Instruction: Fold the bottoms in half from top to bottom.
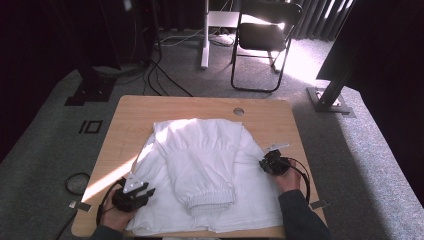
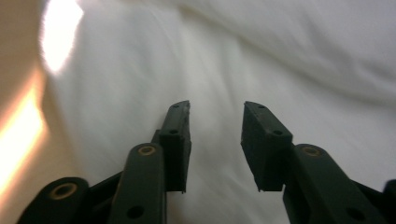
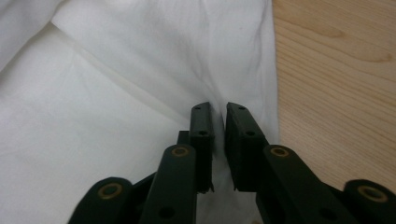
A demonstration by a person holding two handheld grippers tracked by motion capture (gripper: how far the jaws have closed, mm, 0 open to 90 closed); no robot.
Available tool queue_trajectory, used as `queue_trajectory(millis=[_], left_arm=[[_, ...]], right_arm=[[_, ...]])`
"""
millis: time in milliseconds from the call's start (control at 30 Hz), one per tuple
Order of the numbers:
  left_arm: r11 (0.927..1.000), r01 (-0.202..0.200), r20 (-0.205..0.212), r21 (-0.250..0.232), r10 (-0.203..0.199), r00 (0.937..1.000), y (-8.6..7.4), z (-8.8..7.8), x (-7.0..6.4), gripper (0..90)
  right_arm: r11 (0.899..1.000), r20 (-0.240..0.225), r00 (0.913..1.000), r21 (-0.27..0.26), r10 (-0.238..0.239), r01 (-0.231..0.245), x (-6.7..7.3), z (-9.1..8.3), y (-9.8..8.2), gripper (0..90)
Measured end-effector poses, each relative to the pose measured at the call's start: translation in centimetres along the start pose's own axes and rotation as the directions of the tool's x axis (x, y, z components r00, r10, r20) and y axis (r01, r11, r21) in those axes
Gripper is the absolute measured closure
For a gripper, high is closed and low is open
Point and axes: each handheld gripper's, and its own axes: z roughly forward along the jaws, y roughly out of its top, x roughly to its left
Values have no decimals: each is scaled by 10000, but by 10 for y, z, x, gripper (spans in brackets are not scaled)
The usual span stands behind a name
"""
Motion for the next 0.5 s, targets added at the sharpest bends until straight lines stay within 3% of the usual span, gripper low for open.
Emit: queue_trajectory(millis=[67,167,267,367,500], left_arm=[[9991,79,-396,-409,-95,9992,14,-2,13,590],[9971,202,-847,-731,-264,9961,37,3,34,539],[9929,628,-1016,-1013,-731,9921,58,13,55,494],[9889,1041,-1097,-1056,-1156,9872,77,27,73,477],[9848,1463,-1069,-941,-1561,9819,96,49,90,447]], right_arm=[[9999,100,9999,23,-140,140,1,0,4,728],[9985,11,9999,-530,-169,169,2,-5,15,675],[9924,-149,9999,-1233,18,-37,1,-10,30,645],[9772,-856,9955,-2045,396,-565,-2,-8,40,622],[9714,-896,9921,-2131,876,-1050,-5,0,42,599]])
